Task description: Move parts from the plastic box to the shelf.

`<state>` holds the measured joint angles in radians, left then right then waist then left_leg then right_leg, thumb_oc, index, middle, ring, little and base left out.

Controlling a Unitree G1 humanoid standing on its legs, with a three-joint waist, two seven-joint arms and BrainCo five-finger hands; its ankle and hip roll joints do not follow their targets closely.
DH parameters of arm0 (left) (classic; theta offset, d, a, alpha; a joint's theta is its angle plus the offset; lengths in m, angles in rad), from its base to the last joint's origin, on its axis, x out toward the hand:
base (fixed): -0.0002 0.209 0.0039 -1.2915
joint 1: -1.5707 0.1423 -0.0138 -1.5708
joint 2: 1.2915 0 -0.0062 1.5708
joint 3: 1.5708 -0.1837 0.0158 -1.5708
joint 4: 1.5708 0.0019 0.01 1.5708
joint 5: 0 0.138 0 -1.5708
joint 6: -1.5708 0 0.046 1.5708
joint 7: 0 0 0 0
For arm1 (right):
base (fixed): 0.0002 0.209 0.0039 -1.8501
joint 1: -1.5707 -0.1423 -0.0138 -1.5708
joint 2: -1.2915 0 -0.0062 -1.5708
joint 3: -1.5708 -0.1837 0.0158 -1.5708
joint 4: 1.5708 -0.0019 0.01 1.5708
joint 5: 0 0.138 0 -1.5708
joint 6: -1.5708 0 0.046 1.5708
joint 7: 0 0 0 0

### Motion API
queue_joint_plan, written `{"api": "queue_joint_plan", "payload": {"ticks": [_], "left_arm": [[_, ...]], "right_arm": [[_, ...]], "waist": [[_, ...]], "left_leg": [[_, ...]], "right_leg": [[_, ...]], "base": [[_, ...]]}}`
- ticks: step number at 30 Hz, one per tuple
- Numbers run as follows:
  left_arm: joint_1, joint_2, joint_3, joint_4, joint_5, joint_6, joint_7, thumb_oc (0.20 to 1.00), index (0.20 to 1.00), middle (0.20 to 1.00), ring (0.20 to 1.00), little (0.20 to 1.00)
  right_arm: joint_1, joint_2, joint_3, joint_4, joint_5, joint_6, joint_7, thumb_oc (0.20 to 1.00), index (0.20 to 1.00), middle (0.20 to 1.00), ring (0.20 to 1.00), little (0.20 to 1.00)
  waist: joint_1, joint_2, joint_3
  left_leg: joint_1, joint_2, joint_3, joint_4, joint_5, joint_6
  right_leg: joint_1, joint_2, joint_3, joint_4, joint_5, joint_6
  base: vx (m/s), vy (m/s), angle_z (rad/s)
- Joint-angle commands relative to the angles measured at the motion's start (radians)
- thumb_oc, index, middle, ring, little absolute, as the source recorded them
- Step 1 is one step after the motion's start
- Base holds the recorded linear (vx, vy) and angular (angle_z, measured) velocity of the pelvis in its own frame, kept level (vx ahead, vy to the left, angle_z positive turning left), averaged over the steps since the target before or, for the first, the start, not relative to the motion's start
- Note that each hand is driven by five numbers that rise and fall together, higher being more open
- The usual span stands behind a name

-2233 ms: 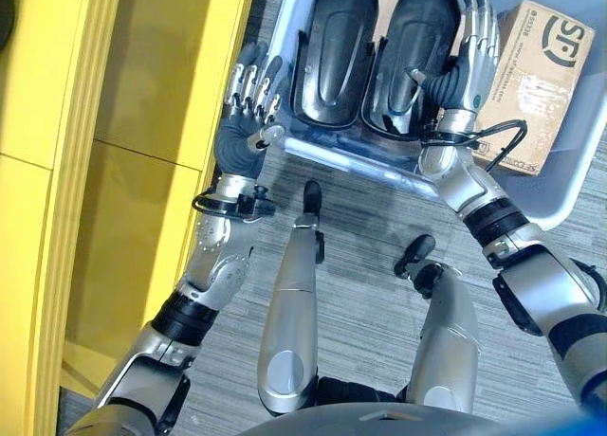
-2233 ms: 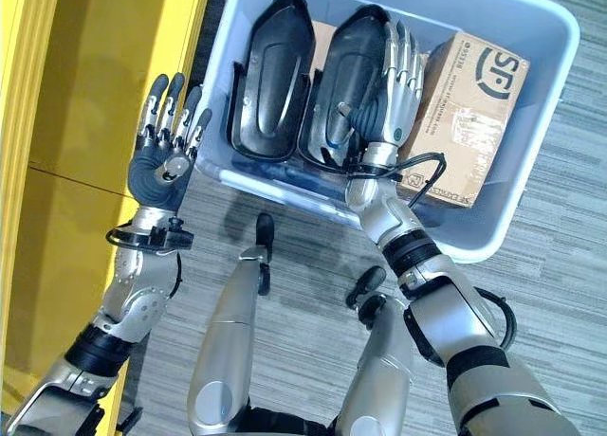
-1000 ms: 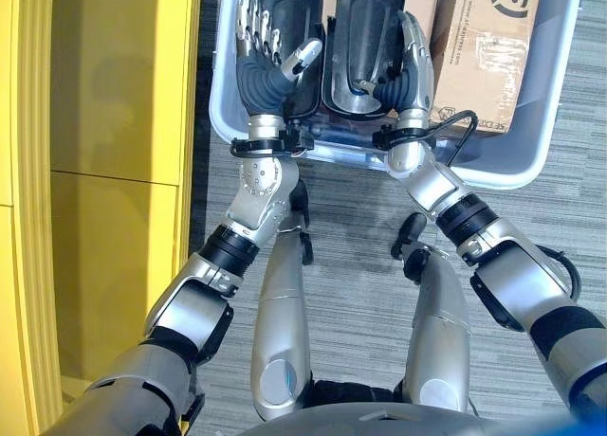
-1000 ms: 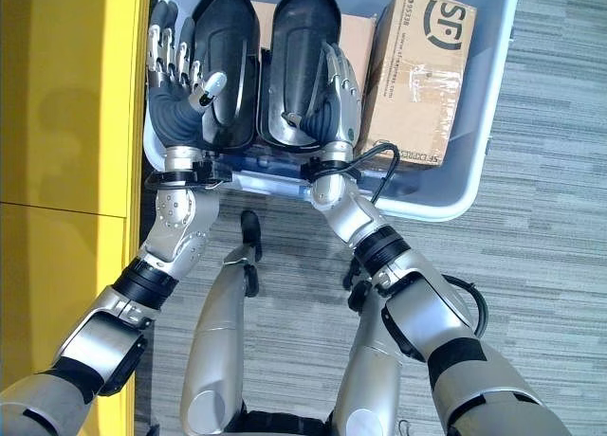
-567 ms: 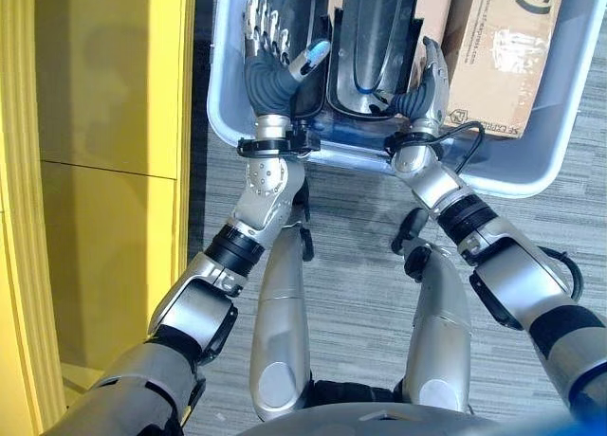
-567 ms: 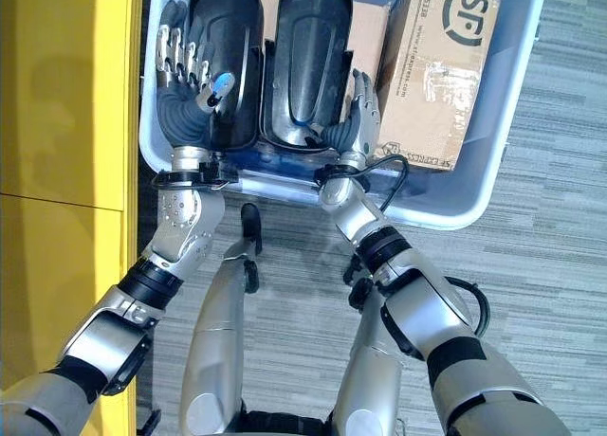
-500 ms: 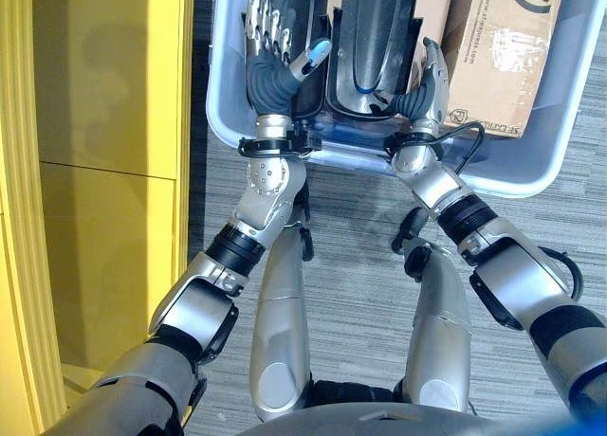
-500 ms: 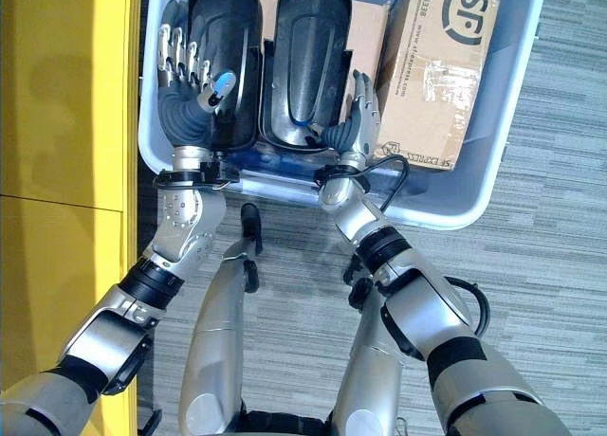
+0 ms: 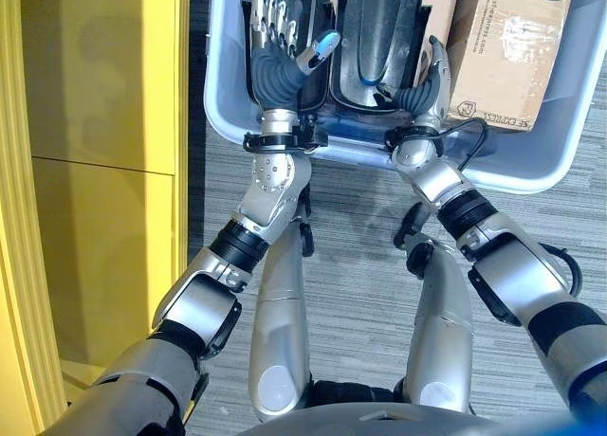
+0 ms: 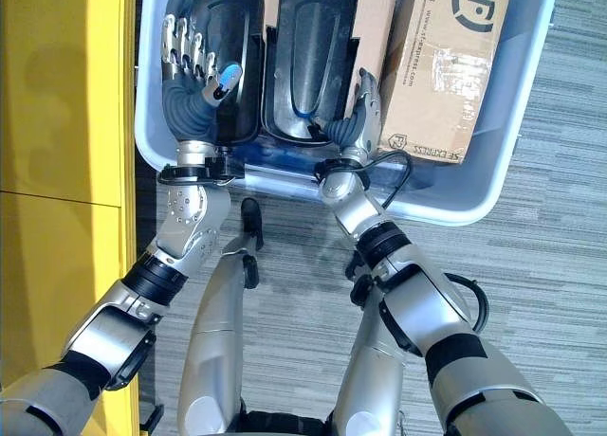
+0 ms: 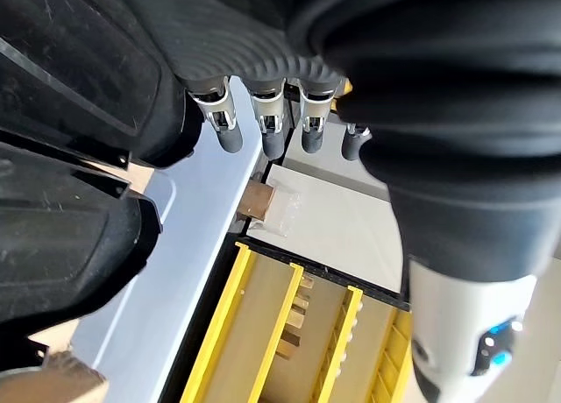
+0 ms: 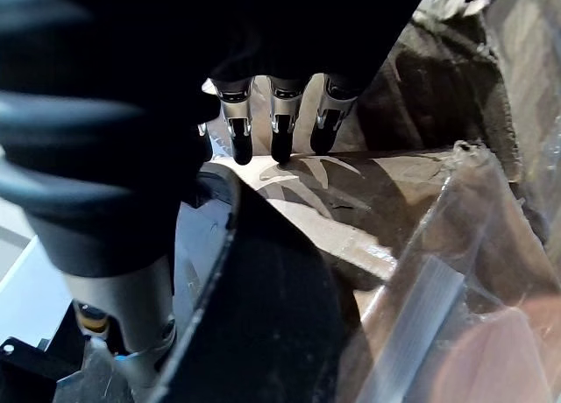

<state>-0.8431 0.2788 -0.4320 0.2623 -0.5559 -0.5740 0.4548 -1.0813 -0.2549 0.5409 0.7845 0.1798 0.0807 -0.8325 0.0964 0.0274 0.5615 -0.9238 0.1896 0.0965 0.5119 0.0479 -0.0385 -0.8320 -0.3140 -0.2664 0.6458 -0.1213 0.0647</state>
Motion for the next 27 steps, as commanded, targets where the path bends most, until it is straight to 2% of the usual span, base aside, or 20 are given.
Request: {"api": "queue_joint_plan", "payload": {"ticks": [1,5,7,10,14,16,18,20,21,25,27], "left_arm": [[-0.057,-0.044,-0.002,0.001,0.066,-0.039,0.005,1.0,1.0,1.0,1.0,1.0],[-0.075,-0.043,-0.008,0.003,0.063,-0.039,0.021,1.0,1.0,1.0,1.0,1.0],[-0.09,-0.04,-0.009,0.007,0.047,-0.035,0.024,1.0,1.0,1.0,1.0,1.0],[-0.103,-0.041,-0.008,0.016,0.055,-0.027,0.045,1.0,1.0,1.0,1.0,1.0],[-0.113,-0.036,-0.008,0.016,0.057,-0.048,0.044,1.0,1.0,1.0,1.0,1.0],[-0.119,-0.033,-0.009,0.017,0.057,-0.05,0.033,1.0,1.0,1.0,1.0,1.0],[-0.126,-0.026,-0.008,0.019,0.033,-0.045,0.017,1.0,1.0,1.0,1.0,1.0],[-0.135,-0.019,-0.013,0.015,0.025,-0.02,0.014,1.0,1.0,1.0,1.0,1.0],[-0.139,-0.015,-0.017,0.018,0.015,-0.017,0.01,1.0,1.0,1.0,1.0,1.0],[-0.149,-0.008,-0.02,0.033,0.008,-0.022,-0.002,1.0,1.0,1.0,1.0,1.0],[-0.161,0.001,-0.025,0.05,-0.003,-0.03,-0.004,1.0,1.0,1.0,1.0,1.0]], "right_arm": [[-0.022,0.018,-0.01,0.012,0.105,-0.018,0.044,1.0,1.0,1.0,1.0,1.0],[-0.038,0.034,-0.028,0.07,0.22,-0.076,0.042,1.0,1.0,1.0,1.0,1.0],[-0.053,0.038,-0.038,0.083,0.251,-0.066,0.046,1.0,1.0,1.0,1.0,1.0],[-0.073,0.03,-0.036,0.108,0.189,-0.044,0.043,1.0,1.0,1.0,1.0,1.0],[-0.099,0.018,0.0,0.117,0.118,0.064,0.036,1.0,1.0,1.0,1.0,1.0],[-0.113,0.01,0.014,0.147,0.118,0.088,0.044,1.0,1.0,1.0,1.0,1.0],[-0.131,0.003,0.026,0.174,0.108,0.131,0.1,1.0,1.0,1.0,1.0,1.0],[-0.142,0.002,0.048,0.204,0.114,0.15,0.129,1.0,1.0,1.0,1.0,1.0],[-0.153,0.005,0.057,0.218,0.076,0.206,0.143,1.0,1.0,1.0,1.0,1.0],[-0.174,-0.006,0.106,0.268,0.017,0.285,0.142,1.0,1.0,1.0,1.0,1.0],[-0.202,-0.014,0.136,0.307,0.042,0.31,0.142,1.0,1.0,1.0,1.0,1.0]], "waist": [[0.041,0.031,-0.041],[0.05,0.036,-0.041],[0.053,0.037,-0.041],[0.058,0.036,-0.041],[0.062,0.034,-0.041],[0.065,0.034,-0.041],[0.069,0.034,-0.041],[0.074,0.032,-0.041],[0.077,0.029,-0.041],[0.083,0.019,-0.041],[0.088,0.014,-0.041]], "left_leg": [[0.041,-0.044,0.05,-0.142,0.02,-0.002],[0.024,-0.047,0.045,-0.137,0.019,0.001],[0.017,-0.049,0.044,-0.138,0.02,0.001],[0.007,-0.051,0.04,-0.133,0.02,0.002],[-0.006,-0.051,0.037,-0.125,0.017,0.003],[-0.014,-0.051,0.033,-0.114,0.012,0.005],[-0.023,-0.052,0.028,-0.106,0.009,0.006],[-0.034,-0.05,0.02,-0.096,0.006,0.006],[-0.039,-0.048,0.017,-0.093,0.006,0.006],[-0.044,-0.043,0.01,-0.095,0.003,0.008],[-0.049,-0.04,0.007,-0.099,0.005,0.008]], "right_leg": [[-0.035,0.029,0.011,0.151,-0.024,0.044],[-0.05,0.024,0.009,0.164,-0.024,0.043],[-0.055,0.022,0.006,0.164,-0.022,0.043],[-0.061,0.02,0.003,0.171,-0.023,0.043],[-0.07,0.019,0.002,0.176,-0.019,0.044],[-0.077,0.019,0.004,0.184,-0.021,0.042],[-0.083,0.017,0.003,0.193,-0.023,0.043],[-0.09,0.016,0.001,0.205,-0.025,0.044],[-0.092,0.016,-0.002,0.208,-0.025,0.045],[-0.092,0.017,-0.014,0.205,-0.021,0.049],[-0.09,0.018,-0.022,0.197,-0.016,0.053]], "base": [[0.0,0.0,0.0],[0.0,0.008,0.0],[0.0,0.017,0.0],[0.01,0.022,0.0],[0.02,0.004,0.06],[0.02,-0.011,0.04],[0.02,-0.007,0.03],[0.04,-0.023,0.06],[0.02,-0.031,0.02],[0.01,-0.032,0.04],[0.01,-0.027,0.04]]}}
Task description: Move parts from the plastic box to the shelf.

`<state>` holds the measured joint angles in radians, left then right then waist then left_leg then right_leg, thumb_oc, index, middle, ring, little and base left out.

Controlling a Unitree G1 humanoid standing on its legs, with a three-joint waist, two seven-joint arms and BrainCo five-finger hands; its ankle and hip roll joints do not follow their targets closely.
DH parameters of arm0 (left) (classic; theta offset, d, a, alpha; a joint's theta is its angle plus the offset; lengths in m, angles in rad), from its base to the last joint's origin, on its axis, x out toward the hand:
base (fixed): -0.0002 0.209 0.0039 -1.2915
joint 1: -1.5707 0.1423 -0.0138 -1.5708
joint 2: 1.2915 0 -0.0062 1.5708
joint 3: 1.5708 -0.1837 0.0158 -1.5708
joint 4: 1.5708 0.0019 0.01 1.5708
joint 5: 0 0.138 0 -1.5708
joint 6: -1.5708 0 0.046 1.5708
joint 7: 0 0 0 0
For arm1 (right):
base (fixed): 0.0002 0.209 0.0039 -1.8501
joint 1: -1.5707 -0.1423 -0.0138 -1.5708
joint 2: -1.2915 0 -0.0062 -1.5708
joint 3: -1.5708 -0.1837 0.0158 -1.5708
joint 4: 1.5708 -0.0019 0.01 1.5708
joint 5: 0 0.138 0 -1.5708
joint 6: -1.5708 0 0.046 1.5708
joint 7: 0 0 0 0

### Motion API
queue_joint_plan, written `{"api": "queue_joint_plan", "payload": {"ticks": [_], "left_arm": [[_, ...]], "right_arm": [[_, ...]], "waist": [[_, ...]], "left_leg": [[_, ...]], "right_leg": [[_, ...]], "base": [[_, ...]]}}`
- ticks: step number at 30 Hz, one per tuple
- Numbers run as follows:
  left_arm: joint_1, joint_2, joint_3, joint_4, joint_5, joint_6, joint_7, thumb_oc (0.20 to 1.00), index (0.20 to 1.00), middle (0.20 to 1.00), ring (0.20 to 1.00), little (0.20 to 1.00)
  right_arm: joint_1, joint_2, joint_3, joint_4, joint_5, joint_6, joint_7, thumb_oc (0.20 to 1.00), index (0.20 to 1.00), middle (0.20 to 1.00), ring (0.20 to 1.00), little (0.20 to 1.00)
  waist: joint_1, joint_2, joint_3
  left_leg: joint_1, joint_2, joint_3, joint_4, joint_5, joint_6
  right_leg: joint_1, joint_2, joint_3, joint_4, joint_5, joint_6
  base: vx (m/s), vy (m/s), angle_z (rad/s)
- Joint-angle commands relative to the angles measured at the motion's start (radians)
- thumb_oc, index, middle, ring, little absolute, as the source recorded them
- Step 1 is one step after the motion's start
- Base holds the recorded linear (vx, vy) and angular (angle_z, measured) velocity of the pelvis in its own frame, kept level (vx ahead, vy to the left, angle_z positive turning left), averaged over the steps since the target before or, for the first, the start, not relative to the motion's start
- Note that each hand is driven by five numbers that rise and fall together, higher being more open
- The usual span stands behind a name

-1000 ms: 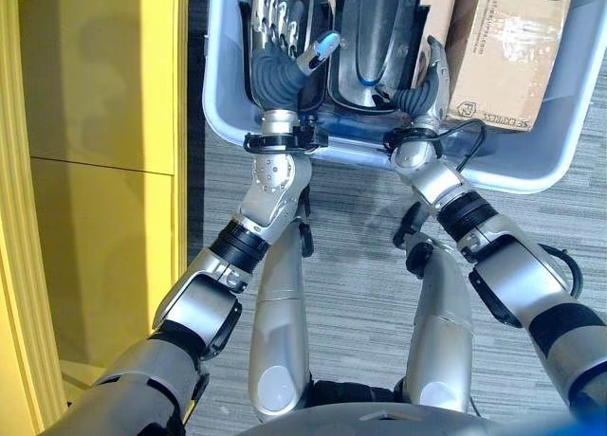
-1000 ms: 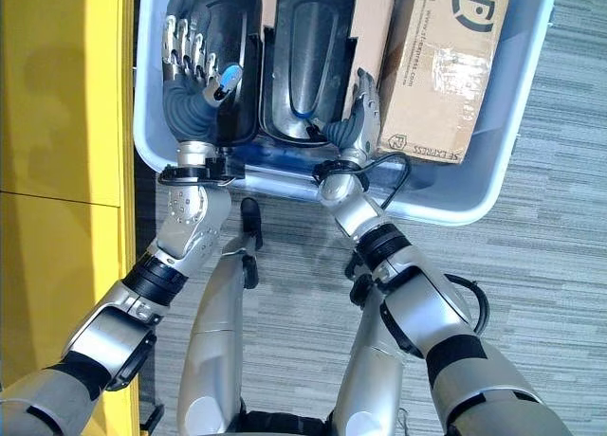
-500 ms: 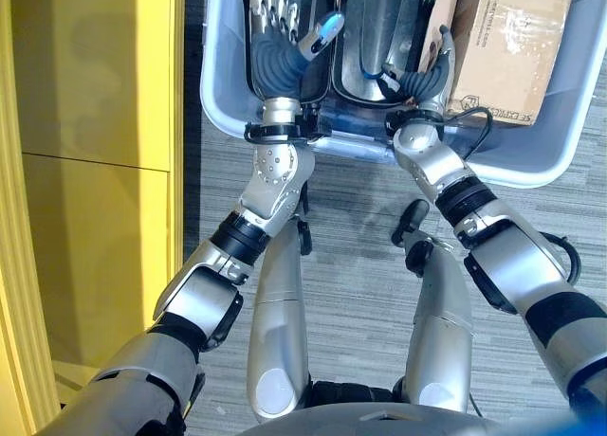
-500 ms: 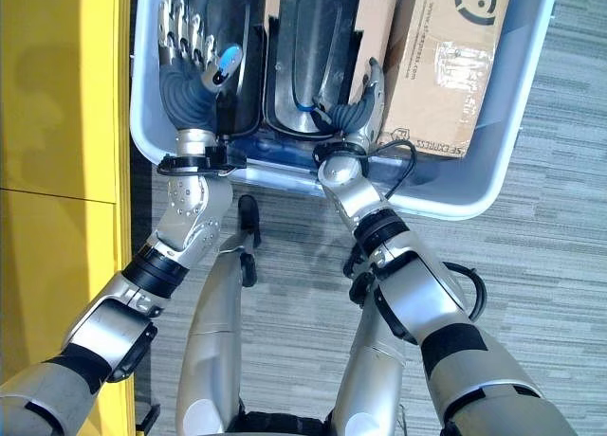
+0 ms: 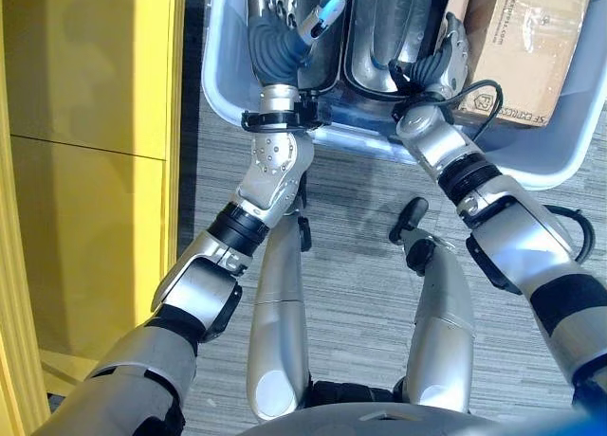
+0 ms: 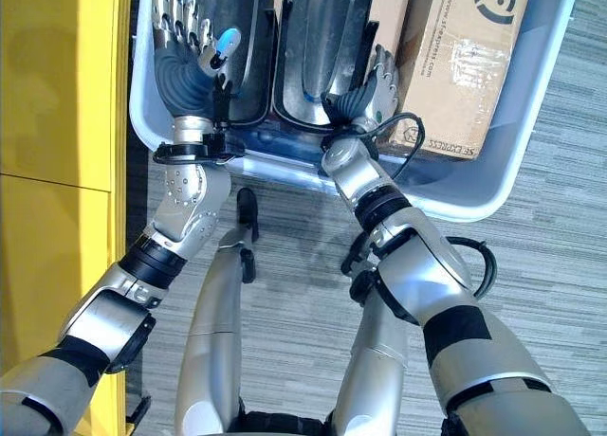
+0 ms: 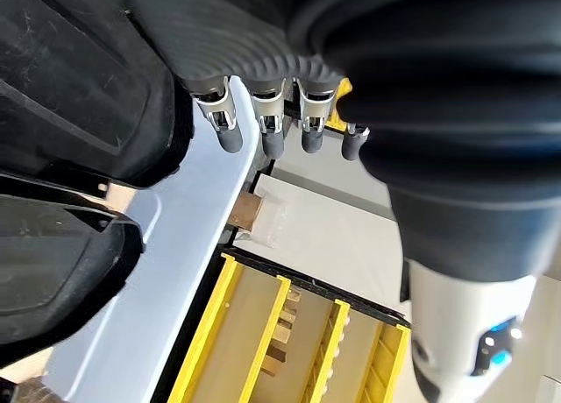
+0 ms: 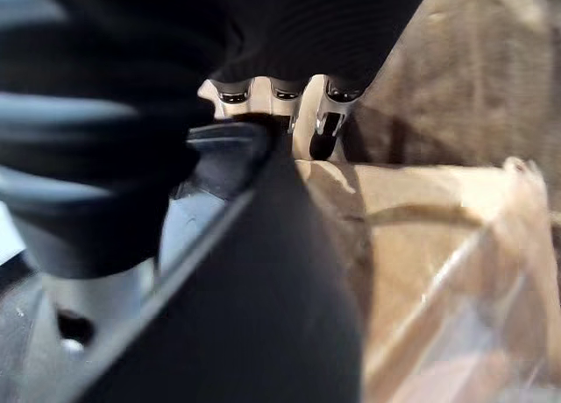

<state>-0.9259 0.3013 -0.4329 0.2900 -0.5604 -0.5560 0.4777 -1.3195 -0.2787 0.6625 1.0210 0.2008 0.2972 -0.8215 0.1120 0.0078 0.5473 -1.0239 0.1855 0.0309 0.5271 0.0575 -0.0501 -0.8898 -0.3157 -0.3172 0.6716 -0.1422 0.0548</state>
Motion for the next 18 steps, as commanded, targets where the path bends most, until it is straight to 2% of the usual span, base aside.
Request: {"api": "queue_joint_plan", "payload": {"ticks": [1,5,7,8,13,18], "left_arm": [[-0.082,-0.02,-0.026,0.031,-0.007,-0.053,-0.034,1.0,1.0,1.0,1.0,1.0],[-0.091,-0.014,-0.031,0.052,-0.019,-0.065,-0.054,1.0,1.0,1.0,1.0,1.0],[-0.093,-0.007,-0.033,0.062,-0.032,-0.077,-0.063,1.0,1.0,1.0,1.0,1.0],[-0.094,0.001,-0.035,0.058,-0.036,-0.074,-0.068,1.0,1.0,1.0,1.0,1.0],[-0.092,0.002,-0.04,0.06,-0.029,-0.076,-0.07,1.0,1.0,1.0,1.0,1.0],[-0.082,0.005,-0.038,0.056,-0.036,-0.086,-0.086,1.0,1.0,1.0,1.0,1.0]], "right_arm": [[0.025,0.01,0.02,0.083,-0.002,0.119,0.143,1.0,1.0,1.0,1.0,1.0],[-0.001,0.0,0.05,0.113,-0.003,0.16,0.169,1.0,1.0,1.0,1.0,1.0],[-0.008,-0.006,0.057,0.128,0.013,0.168,0.205,0.2,0.2,0.2,0.2,0.2],[-0.003,-0.008,0.054,0.138,0.055,0.15,0.205,0.2,0.2,0.2,0.2,0.2],[0.003,-0.006,0.041,0.153,0.058,0.109,0.204,0.2,0.2,0.2,0.2,0.2],[0.013,-0.005,0.022,0.147,0.063,0.07,0.151,0.2,0.2,0.2,0.2,0.2]], "waist": [[0.074,0.032,-0.027],[0.082,0.027,-0.027],[0.085,0.024,-0.027],[0.086,0.022,-0.027],[0.086,0.02,-0.027],[0.082,0.023,-0.027]], "left_leg": [[0.051,-0.035,0.072,-0.117,-0.005,0.019],[0.048,-0.032,0.065,-0.123,-0.004,0.019],[0.046,-0.031,0.062,-0.128,-0.004,0.02],[0.046,-0.03,0.061,-0.129,-0.006,0.022],[0.051,-0.03,0.059,-0.132,-0.012,0.026],[0.065,-0.029,0.063,-0.139,-0.015,0.027]], "right_leg": [[-0.03,0.021,0.026,0.168,0.007,0.063],[-0.027,0.02,0.013,0.163,0.016,0.068],[-0.027,0.021,0.009,0.16,0.022,0.071],[-0.028,0.02,0.007,0.164,0.027,0.074],[-0.029,0.021,0.007,0.165,0.034,0.078],[-0.023,0.025,0.011,0.154,0.037,0.078]], "base": [[0.01,-0.032,0.03],[0.01,-0.026,0.03],[0.01,-0.036,0.04],[0.01,-0.028,0.03],[0.01,-0.028,0.01],[0.0,0.0,0.0]]}}
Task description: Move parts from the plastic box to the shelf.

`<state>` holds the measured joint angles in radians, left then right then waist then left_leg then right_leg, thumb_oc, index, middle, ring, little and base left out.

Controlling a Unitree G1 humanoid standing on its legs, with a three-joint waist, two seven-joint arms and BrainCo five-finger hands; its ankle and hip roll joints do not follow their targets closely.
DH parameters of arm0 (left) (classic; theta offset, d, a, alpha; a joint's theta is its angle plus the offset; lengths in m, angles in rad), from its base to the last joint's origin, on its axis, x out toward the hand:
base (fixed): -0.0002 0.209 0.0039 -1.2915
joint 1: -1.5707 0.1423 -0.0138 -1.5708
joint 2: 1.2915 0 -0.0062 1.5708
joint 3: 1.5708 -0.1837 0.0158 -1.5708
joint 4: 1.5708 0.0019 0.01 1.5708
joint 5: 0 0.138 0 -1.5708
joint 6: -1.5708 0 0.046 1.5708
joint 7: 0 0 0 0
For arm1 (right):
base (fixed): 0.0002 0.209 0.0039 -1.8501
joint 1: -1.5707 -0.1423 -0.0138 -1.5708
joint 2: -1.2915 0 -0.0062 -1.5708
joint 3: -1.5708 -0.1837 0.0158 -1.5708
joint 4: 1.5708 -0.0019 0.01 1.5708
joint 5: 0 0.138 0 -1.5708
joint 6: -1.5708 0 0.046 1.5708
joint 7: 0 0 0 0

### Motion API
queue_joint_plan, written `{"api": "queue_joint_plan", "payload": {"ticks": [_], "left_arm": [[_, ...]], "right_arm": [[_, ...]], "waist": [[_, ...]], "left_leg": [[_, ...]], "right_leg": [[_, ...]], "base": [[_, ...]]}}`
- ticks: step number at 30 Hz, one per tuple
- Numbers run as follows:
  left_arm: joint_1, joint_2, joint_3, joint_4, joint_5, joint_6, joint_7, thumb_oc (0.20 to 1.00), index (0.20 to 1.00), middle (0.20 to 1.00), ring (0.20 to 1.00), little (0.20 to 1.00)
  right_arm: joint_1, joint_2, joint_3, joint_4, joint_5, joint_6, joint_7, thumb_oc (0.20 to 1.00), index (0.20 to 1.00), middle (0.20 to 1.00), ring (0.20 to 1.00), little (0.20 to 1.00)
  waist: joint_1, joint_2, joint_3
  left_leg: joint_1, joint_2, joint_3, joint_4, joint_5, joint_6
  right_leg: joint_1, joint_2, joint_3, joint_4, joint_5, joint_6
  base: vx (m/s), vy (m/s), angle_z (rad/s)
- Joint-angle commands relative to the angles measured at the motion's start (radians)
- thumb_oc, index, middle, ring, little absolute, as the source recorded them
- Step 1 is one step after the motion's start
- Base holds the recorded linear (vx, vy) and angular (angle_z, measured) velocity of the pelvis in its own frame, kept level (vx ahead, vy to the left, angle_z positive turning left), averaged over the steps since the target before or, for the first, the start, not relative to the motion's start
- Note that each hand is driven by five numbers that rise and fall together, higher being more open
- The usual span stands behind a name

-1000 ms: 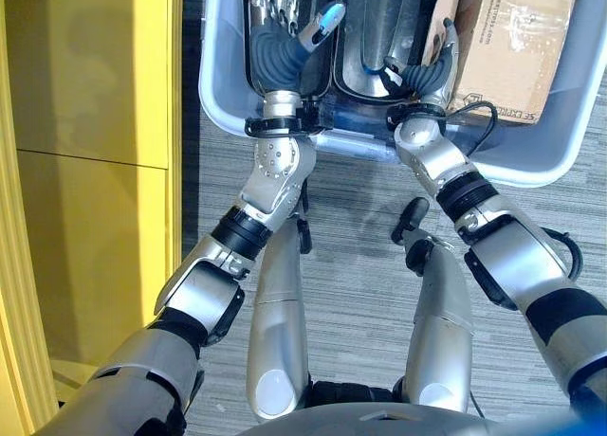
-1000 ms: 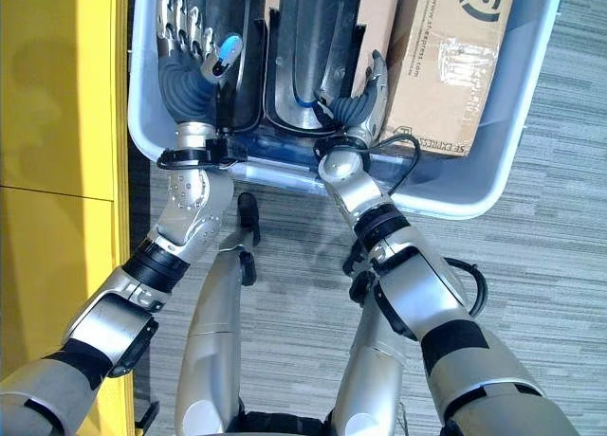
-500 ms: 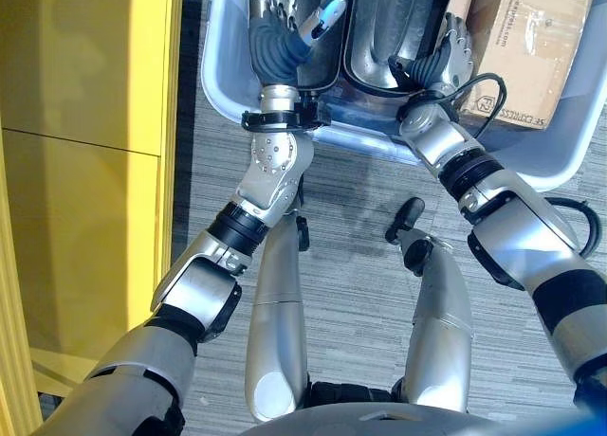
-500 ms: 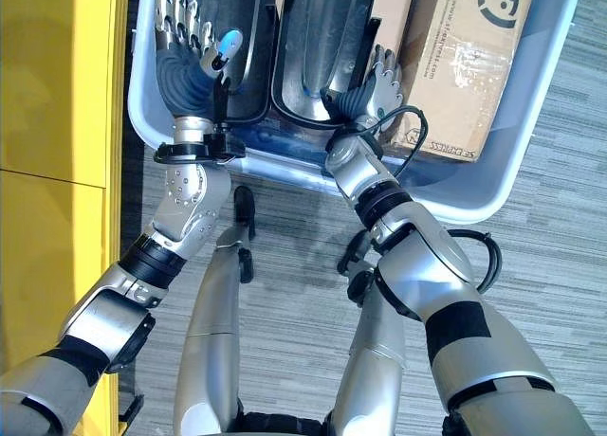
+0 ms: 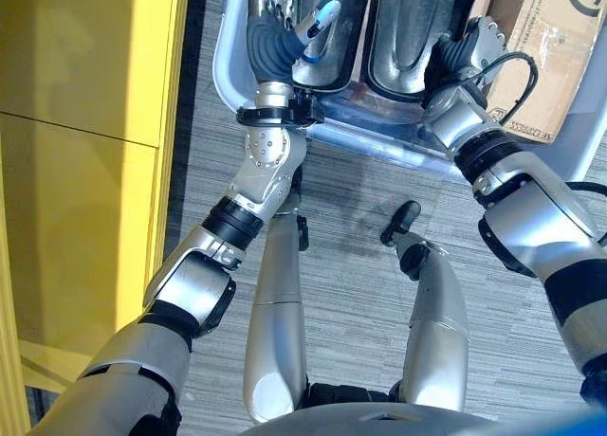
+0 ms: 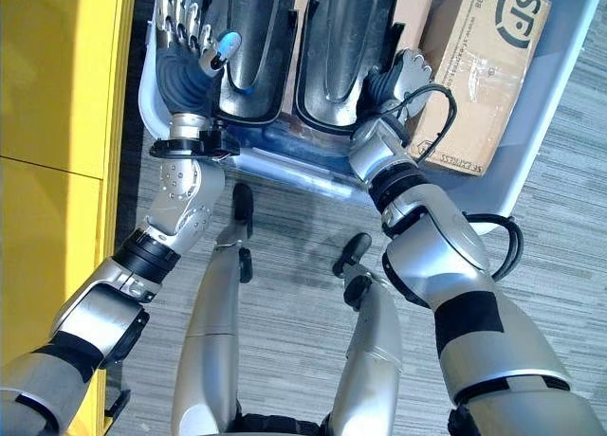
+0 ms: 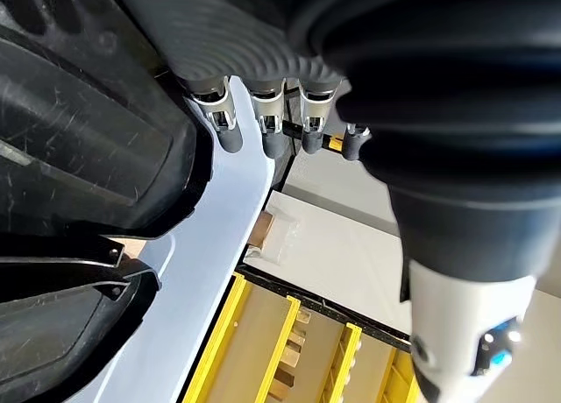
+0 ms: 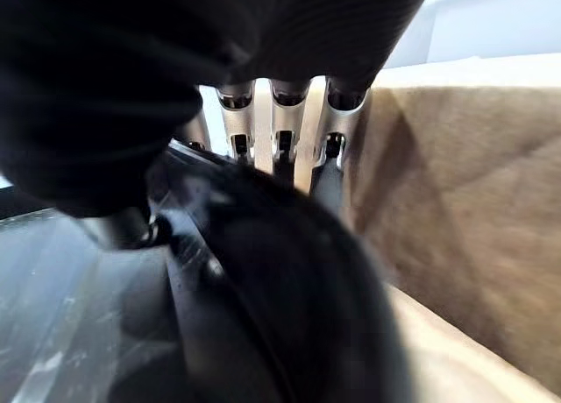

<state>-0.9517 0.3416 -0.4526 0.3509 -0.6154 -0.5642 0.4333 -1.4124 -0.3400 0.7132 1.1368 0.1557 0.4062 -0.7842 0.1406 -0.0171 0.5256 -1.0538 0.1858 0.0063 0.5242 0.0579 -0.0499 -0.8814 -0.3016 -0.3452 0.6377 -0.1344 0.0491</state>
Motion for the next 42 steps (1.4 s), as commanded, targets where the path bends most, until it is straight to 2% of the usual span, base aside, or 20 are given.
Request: {"api": "queue_joint_plan", "payload": {"ticks": [1,4,6,9,13,14,16,22,26,30,31,34,36,38,42], "left_arm": [[-0.055,-0.036,-0.018,-0.005,0.015,-0.08,-0.045,1.0,1.0,1.0,1.0,1.0],[-0.045,-0.034,-0.016,-0.007,0.013,-0.083,-0.054,1.0,1.0,1.0,1.0,1.0],[-0.037,-0.034,-0.016,-0.011,0.019,-0.087,-0.046,1.0,1.0,1.0,1.0,1.0],[-0.017,-0.028,-0.008,-0.006,0.031,-0.112,-0.057,1.0,1.0,1.0,1.0,1.0],[0.009,-0.034,-0.006,-0.006,0.029,-0.145,-0.068,1.0,1.0,1.0,1.0,1.0],[0.02,-0.036,-0.003,-0.01,0.036,-0.156,-0.059,1.0,1.0,1.0,1.0,1.0],[0.028,-0.032,0.0,-0.004,0.045,-0.166,-0.055,1.0,1.0,1.0,1.0,1.0],[0.075,-0.011,0.021,0.009,0.04,-0.206,-0.069,1.0,1.0,1.0,1.0,1.0],[0.089,-0.008,0.032,-0.009,0.057,-0.214,-0.091,1.0,1.0,1.0,1.0,1.0],[0.095,-0.014,0.044,-0.02,0.05,-0.215,-0.028,1.0,1.0,1.0,1.0,1.0],[0.095,-0.011,0.053,-0.028,0.042,-0.216,-0.033,1.0,1.0,1.0,1.0,1.0],[0.13,-0.007,0.082,-0.057,0.08,-0.199,0.008,1.0,1.0,1.0,1.0,1.0],[0.147,-0.016,0.089,-0.064,0.094,-0.2,0.017,1.0,1.0,1.0,1.0,1.0],[0.189,-0.029,0.107,-0.1,0.122,-0.175,0.054,1.0,1.0,1.0,1.0,1.0],[0.233,-0.029,0.132,-0.184,0.174,-0.12,0.085,1.0,1.0,1.0,1.0,1.0]], "right_arm": [[0.108,0.055,-0.032,0.029,0.1,-0.045,0.099,0.2,0.2,0.2,0.2,0.2],[0.122,0.047,-0.044,0.018,0.101,-0.068,0.047,0.2,0.2,0.2,0.2,0.2],[0.136,0.047,-0.064,0.011,0.171,-0.115,0.008,0.2,0.2,0.2,0.2,0.2],[0.172,0.044,-0.1,-0.013,0.093,-0.174,-0.022,0.2,0.2,0.2,0.2,0.2],[0.225,0.04,-0.119,-0.044,0.128,-0.246,-0.09,0.2,0.2,0.2,0.2,0.2],[0.249,0.029,-0.134,-0.065,0.012,-0.306,-0.148,0.2,0.2,0.2,0.2,0.2],[0.262,0.016,-0.147,-0.112,-0.035,-0.371,-0.182,0.2,0.2,0.2,0.2,0.2],[0.331,-0.032,-0.207,-0.226,-0.002,-0.505,-0.211,0.2,0.2,0.2,0.2,0.2],[0.381,-0.054,-0.265,-0.299,0.014,-0.557,-0.223,0.2,0.2,0.2,0.2,0.2],[0.408,-0.063,-0.294,-0.365,0.034,-0.594,-0.16,0.2,0.2,0.2,0.2,0.2],[0.411,-0.065,-0.302,-0.383,0.047,-0.606,-0.139,0.2,0.2,0.2,0.2,0.2],[0.46,-0.062,-0.321,-0.484,0.104,-0.635,0.007,0.2,0.2,0.2,0.2,0.2],[0.492,-0.049,-0.322,-0.533,0.167,-0.615,0.097,0.2,0.2,0.2,0.2,0.2],[0.573,-0.01,-0.326,-0.62,0.35,-0.562,0.237,0.2,0.2,0.2,0.2,0.2],[0.685,0.055,-0.322,-0.769,0.36,-0.536,0.36,0.2,0.2,0.2,0.2,0.2]], "waist": [[0.051,0.048,-0.006],[0.047,0.048,-0.006],[0.042,0.048,-0.006],[0.03,0.044,-0.006],[0.013,0.046,-0.006],[0.003,0.045,-0.006],[-0.005,0.041,-0.006],[-0.025,0.015,-0.006],[-0.044,-0.002,-0.006],[-0.058,-0.008,-0.006],[-0.057,-0.004,-0.006],[-0.062,-0.005,-0.006],[-0.066,-0.005,-0.021],[-0.074,-0.003,-0.067],[-0.077,0.001,-0.116]], "left_leg": [[0.098,-0.029,0.088,-0.136,-0.016,0.027],[0.111,-0.026,0.091,-0.139,-0.018,0.027],[0.125,-0.024,0.094,-0.145,-0.018,0.025],[0.159,-0.02,0.105,-0.147,-0.027,0.025],[0.204,-0.014,0.118,-0.147,-0.036,0.027],[0.241,-0.009,0.127,-0.156,-0.04,0.025],[0.285,-0.005,0.136,-0.168,-0.04,0.021],[0.411,0.008,0.152,-0.193,-0.048,0.007],[0.516,0.013,0.159,-0.221,-0.045,-0.007],[0.622,0.009,0.163,-0.245,-0.04,-0.019],[0.627,0.013,0.171,-0.257,-0.015,-0.012],[0.746,0.006,0.174,-0.299,-0.008,-0.022],[0.783,0.009,0.177,-0.324,0.002,-0.028],[0.841,0.019,0.179,-0.384,0.027,-0.044],[0.888,0.04,0.186,-0.456,0.063,-0.062]], "right_leg": [[-0.03,0.011,0.04,0.186,0.029,0.083],[-0.022,0.015,0.044,0.179,0.028,0.083],[-0.013,0.021,0.049,0.171,0.029,0.083],[0.011,0.029,0.059,0.155,0.026,0.08],[0.041,0.035,0.075,0.144,0.018,0.074],[0.07,0.041,0.083,0.125,0.017,0.073],[0.109,0.045,0.083,0.101,0.016,0.073],[0.232,0.062,0.09,0.027,0.015,0.074],[0.34,0.072,0.098,-0.039,0.014,0.068],[0.451,0.071,0.106,-0.097,0.012,0.062],[0.459,0.073,0.097,-0.117,0.033,0.051],[0.587,0.056,0.097,-0.201,0.046,0.055],[0.63,0.05,0.095,-0.237,0.055,0.058],[0.702,0.039,0.088,-0.319,0.074,0.063],[0.769,0.027,0.07,-0.397,0.097,0.074]], "base": [[0.0,0.0,0.0],[0.0,0.0,0.0],[-0.01,-0.033,-0.02],[-0.02,-0.032,-0.05],[-0.01,-0.011,-0.12],[-0.03,-0.041,-0.1],[-0.02,-0.044,-0.13],[0.0,-0.057,-0.22],[0.0,-0.032,-0.18],[-0.01,0.023,-0.15],[-0.07,0.071,-0.12],[0.0,0.09,-0.19],[0.08,0.086,-0.04],[0.14,0.122,0.02],[0.06,0.107,-0.03]]}}
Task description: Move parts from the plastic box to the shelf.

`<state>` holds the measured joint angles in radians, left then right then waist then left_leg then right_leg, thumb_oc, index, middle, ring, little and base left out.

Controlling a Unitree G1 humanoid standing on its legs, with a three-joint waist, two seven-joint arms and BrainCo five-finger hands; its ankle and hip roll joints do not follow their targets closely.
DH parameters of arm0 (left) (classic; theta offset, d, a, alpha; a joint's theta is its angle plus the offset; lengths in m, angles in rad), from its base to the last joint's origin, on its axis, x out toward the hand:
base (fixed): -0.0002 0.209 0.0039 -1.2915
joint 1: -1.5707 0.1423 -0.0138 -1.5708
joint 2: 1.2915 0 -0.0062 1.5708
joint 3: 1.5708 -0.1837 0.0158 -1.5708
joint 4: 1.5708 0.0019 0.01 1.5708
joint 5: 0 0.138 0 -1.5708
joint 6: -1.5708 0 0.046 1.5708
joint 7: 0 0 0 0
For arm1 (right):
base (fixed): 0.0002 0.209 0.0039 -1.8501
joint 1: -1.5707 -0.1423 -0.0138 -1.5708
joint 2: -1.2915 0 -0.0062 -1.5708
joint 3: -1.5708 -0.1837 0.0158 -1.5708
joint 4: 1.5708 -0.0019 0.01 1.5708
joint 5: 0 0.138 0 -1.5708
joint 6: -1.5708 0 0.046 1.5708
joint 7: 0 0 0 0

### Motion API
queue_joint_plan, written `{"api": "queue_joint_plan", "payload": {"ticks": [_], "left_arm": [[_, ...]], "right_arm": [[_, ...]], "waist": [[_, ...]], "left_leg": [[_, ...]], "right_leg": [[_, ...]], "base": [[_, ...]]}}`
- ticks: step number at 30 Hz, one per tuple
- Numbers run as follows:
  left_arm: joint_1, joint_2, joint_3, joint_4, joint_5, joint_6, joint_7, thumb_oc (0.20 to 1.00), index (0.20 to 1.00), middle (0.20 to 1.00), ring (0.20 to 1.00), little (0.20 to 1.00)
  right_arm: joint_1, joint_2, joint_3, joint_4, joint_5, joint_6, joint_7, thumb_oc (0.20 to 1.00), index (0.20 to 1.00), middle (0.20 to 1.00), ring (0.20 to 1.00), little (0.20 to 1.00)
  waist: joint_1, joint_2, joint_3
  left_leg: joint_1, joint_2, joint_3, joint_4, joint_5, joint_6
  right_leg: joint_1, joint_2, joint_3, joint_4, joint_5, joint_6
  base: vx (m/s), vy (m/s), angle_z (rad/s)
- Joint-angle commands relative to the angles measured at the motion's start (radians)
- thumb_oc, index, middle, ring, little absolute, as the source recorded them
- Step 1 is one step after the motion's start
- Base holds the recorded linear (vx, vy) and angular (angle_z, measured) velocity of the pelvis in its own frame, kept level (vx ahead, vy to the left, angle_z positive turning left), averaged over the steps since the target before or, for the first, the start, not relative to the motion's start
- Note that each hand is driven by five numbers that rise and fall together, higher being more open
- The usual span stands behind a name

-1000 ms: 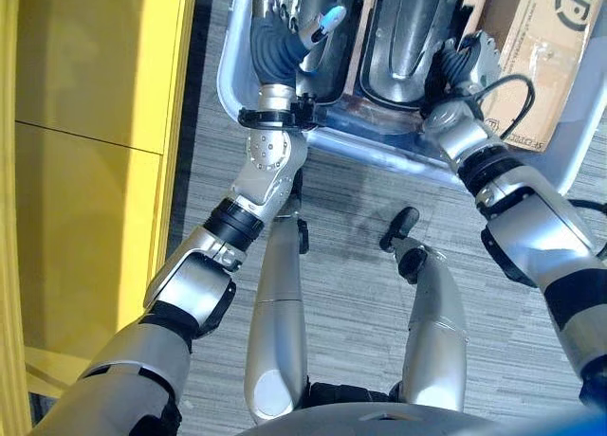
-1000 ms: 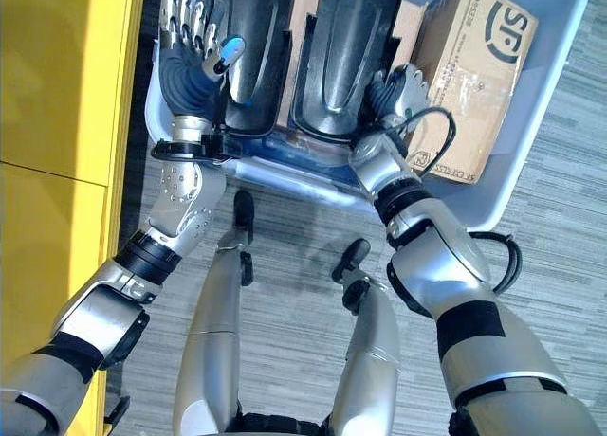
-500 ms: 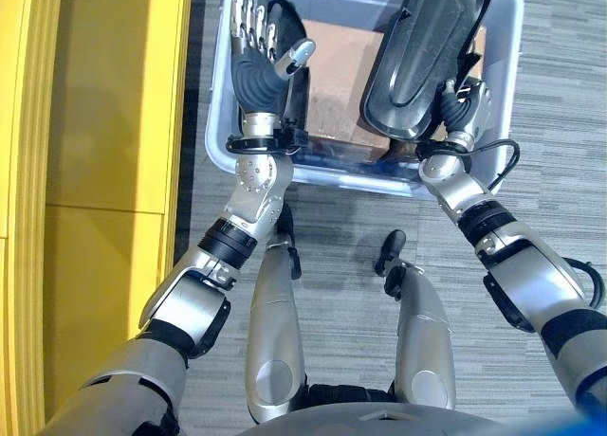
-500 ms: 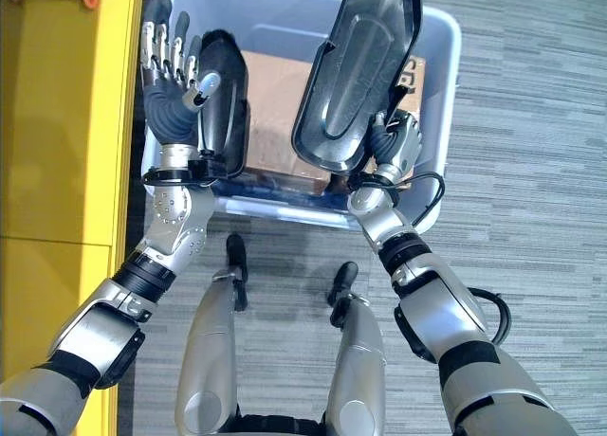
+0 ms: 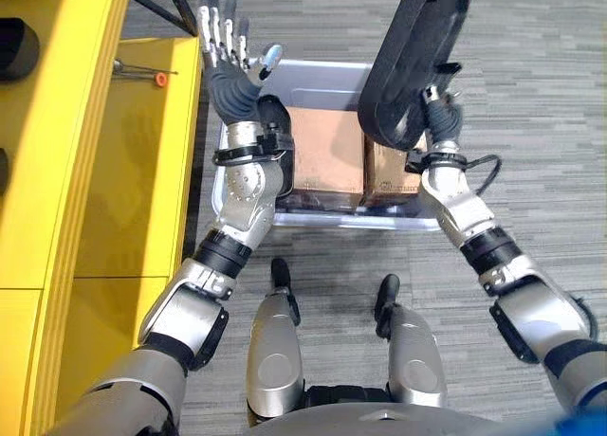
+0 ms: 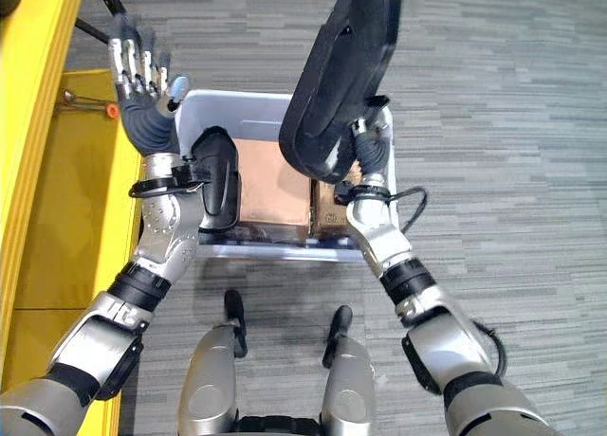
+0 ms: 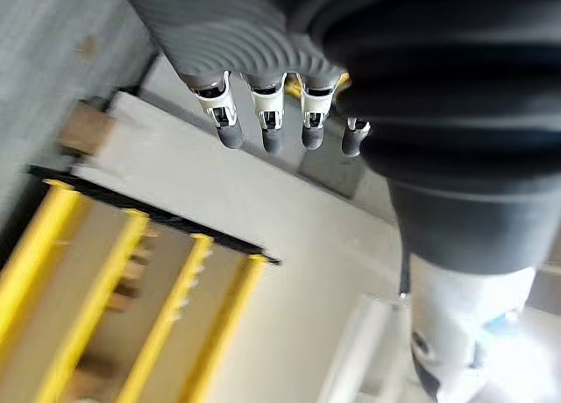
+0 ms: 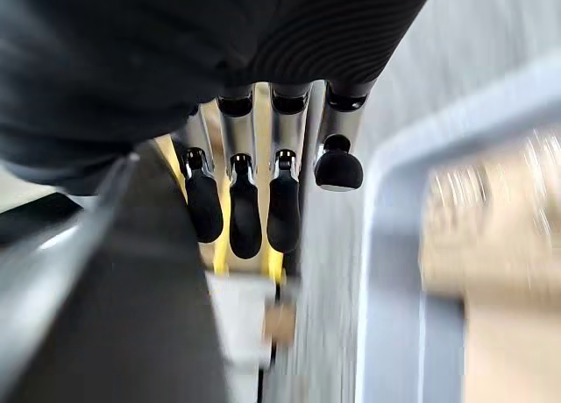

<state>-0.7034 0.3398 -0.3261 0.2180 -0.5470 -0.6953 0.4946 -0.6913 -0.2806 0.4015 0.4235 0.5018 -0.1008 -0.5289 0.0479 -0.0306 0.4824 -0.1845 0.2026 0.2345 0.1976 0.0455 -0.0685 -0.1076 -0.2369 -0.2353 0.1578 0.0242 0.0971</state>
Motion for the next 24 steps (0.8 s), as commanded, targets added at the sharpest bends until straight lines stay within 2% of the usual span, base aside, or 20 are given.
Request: {"api": "queue_joint_plan", "payload": {"ticks": [1,3,6,7,9,11,12,13,15,16,18,19,20,21,22,24], "left_arm": [[-0.005,-0.028,0.008,-0.074,0.108,0.027,0.033,1.0,1.0,1.0,1.0,1.0],[0.031,-0.032,0.018,-0.118,0.111,0.061,0.039,1.0,1.0,1.0,1.0,1.0],[0.095,-0.038,0.041,-0.165,0.131,0.08,0.009,1.0,1.0,1.0,1.0,1.0],[0.203,-0.023,0.06,-0.25,0.11,0.069,-0.057,1.0,1.0,1.0,1.0,1.0],[0.435,0.013,0.112,-0.404,-0.014,0.027,-0.252,1.0,1.0,1.0,1.0,1.0],[0.521,0.029,0.134,-0.444,-0.062,0.031,-0.34,1.0,1.0,1.0,1.0,1.0],[0.596,0.055,0.148,-0.463,-0.136,0.054,-0.456,1.0,1.0,1.0,1.0,1.0],[0.623,0.063,0.149,-0.468,-0.148,0.067,-0.5,1.0,1.0,1.0,1.0,1.0],[0.636,0.067,0.153,-0.471,-0.143,0.068,-0.514,1.0,1.0,1.0,1.0,1.0],[0.654,0.084,0.151,-0.476,-0.143,0.054,-0.508,1.0,1.0,1.0,1.0,1.0],[0.658,0.099,0.161,-0.48,-0.155,0.069,-0.511,1.0,1.0,1.0,1.0,1.0],[0.655,0.108,0.166,-0.483,-0.181,0.1,-0.541,1.0,1.0,1.0,1.0,1.0],[0.658,0.11,0.167,-0.483,-0.197,0.106,-0.561,1.0,1.0,1.0,1.0,1.0],[0.664,0.106,0.172,-0.487,-0.219,0.122,-0.593,1.0,1.0,1.0,1.0,1.0],[0.674,0.104,0.177,-0.491,-0.237,0.141,-0.619,1.0,1.0,1.0,1.0,1.0],[0.693,0.088,0.186,-0.495,-0.248,0.158,-0.644,1.0,1.0,1.0,1.0,1.0]], "right_arm": [[-0.015,0.004,-0.004,-0.09,0.016,-0.028,0.133,0.2,0.2,0.2,0.2,0.2],[0.041,0.023,0.008,-0.169,-0.002,-0.013,0.208,0.2,0.2,0.2,0.2,0.2],[0.106,0.024,0.021,-0.239,-0.011,0.003,0.264,0.2,0.2,0.2,0.2,0.2],[0.184,-0.003,0.007,-0.311,-0.02,-0.004,0.298,0.2,0.2,0.2,0.2,0.2],[0.33,-0.052,-0.038,-0.426,-0.063,-0.03,0.353,0.2,0.2,0.2,0.2,0.2],[0.39,-0.063,-0.058,-0.469,-0.076,-0.035,0.37,0.2,0.2,0.2,0.2,0.2],[0.435,-0.07,-0.077,-0.496,-0.09,-0.036,0.37,0.2,0.2,0.2,0.2,0.2],[0.446,-0.068,-0.084,-0.493,-0.097,-0.034,0.361,0.2,0.2,0.2,0.2,0.2],[0.446,-0.067,-0.089,-0.485,-0.082,-0.027,0.362,0.2,0.2,0.2,0.2,0.2],[0.433,-0.058,-0.09,-0.456,-0.078,-0.03,0.359,0.2,0.2,0.2,0.2,0.2],[0.439,-0.048,-0.09,-0.442,-0.087,-0.03,0.338,0.2,0.2,0.2,0.2,0.2],[0.481,-0.056,-0.099,-0.449,-0.068,-0.038,0.321,0.2,0.2,0.2,0.2,0.2],[0.497,-0.057,-0.103,-0.451,-0.067,-0.046,0.313,0.2,0.2,0.2,0.2,0.2],[0.52,-0.057,-0.112,-0.458,-0.074,-0.052,0.301,0.2,0.2,0.2,0.2,0.2],[0.544,-0.056,-0.122,-0.466,-0.077,-0.053,0.293,0.2,0.2,0.2,0.2,0.2],[0.566,-0.051,-0.141,-0.466,-0.07,-0.047,0.305,0.2,0.2,0.2,0.2,0.2]], "waist": [[0.016,0.018,-0.078],[0.019,0.021,-0.096],[0.028,0.022,-0.109],[0.048,0.019,-0.111],[0.088,0.016,-0.107],[0.105,0.015,-0.112],[0.124,0.009,-0.127],[0.133,0.006,-0.135],[0.14,0.004,-0.139],[0.153,-0.004,-0.144],[0.154,-0.004,-0.152],[0.137,0.0,-0.166],[0.128,0.001,-0.172],[0.112,0.002,-0.185],[0.097,0.003,-0.197],[0.086,0.008,-0.218]], "left_leg": [[0.028,0.022,-0.042,-0.14,0.081,-0.046],[0.05,0.015,-0.039,-0.16,0.088,-0.046],[0.063,0.006,-0.037,-0.172,0.093,-0.044],[0.066,-0.005,-0.043,-0.177,0.089,-0.035],[0.081,-0.027,-0.043,-0.186,0.078,-0.021],[0.093,-0.038,-0.036,-0.195,0.076,-0.014],[0.108,-0.05,-0.021,-0.206,0.071,-0.003],[0.119,-0.056,-0.007,-0.213,0.069,0.003],[0.128,-0.063,0.007,-0.215,0.065,0.009],[0.154,-0.071,0.031,-0.228,0.048,0.008],[0.176,-0.096,0.031,-0.251,0.034,0.027],[0.16,-0.112,-0.008,-0.253,0.035,0.057],[0.161,-0.118,-0.027,-0.258,0.034,0.063],[0.161,-0.125,-0.058,-0.265,0.035,0.068],[0.162,-0.133,-0.089,-0.27,0.034,0.07],[0.159,-0.139,-0.124,-0.277,0.043,0.064]], "right_leg": [[0.01,-0.04,-0.046,0.076,-0.062,0.027],[0.042,-0.048,-0.063,0.059,-0.061,0.035],[0.072,-0.055,-0.084,0.04,-0.06,0.042],[0.091,-0.062,-0.108,0.024,-0.053,0.051],[0.13,-0.081,-0.152,-0.003,-0.027,0.07],[0.155,-0.087,-0.175,-0.019,-0.01,0.078],[0.18,-0.092,-0.207,-0.029,0.006,0.085],[0.187,-0.095,-0.224,-0.025,0.015,0.087],[0.192,-0.096,-0.241,-0.022,0.021,0.088],[0.195,-0.1,-0.282,-0.014,0.048,0.104],[0.19,-0.089,-0.26,0.02,0.051,0.113],[0.173,-0.026,-0.183,0.033,0.013,0.081],[0.166,-0.001,-0.147,0.036,0.001,0.074],[0.159,0.053,-0.096,0.029,-0.04,0.054],[0.152,0.102,-0.059,0.025,-0.07,0.031],[0.156,0.161,-0.023,0.02,-0.108,-0.006]], "base": [[0.03,0.139,-0.03],[0.03,0.166,0.03],[0.0,0.098,0.08],[-0.08,0.058,0.07],[-0.08,0.055,0.08],[-0.01,0.064,0.32],[0.01,0.1,0.43],[0.01,0.106,0.39],[0.0,0.063,0.22],[0.01,0.07,0.09],[-0.01,0.034,-0.21],[-0.03,-0.055,-0.24],[0.01,-0.108,-0.01],[0.09,-0.116,0.38],[0.11,-0.139,0.64],[0.06,-0.118,1.15]]}}
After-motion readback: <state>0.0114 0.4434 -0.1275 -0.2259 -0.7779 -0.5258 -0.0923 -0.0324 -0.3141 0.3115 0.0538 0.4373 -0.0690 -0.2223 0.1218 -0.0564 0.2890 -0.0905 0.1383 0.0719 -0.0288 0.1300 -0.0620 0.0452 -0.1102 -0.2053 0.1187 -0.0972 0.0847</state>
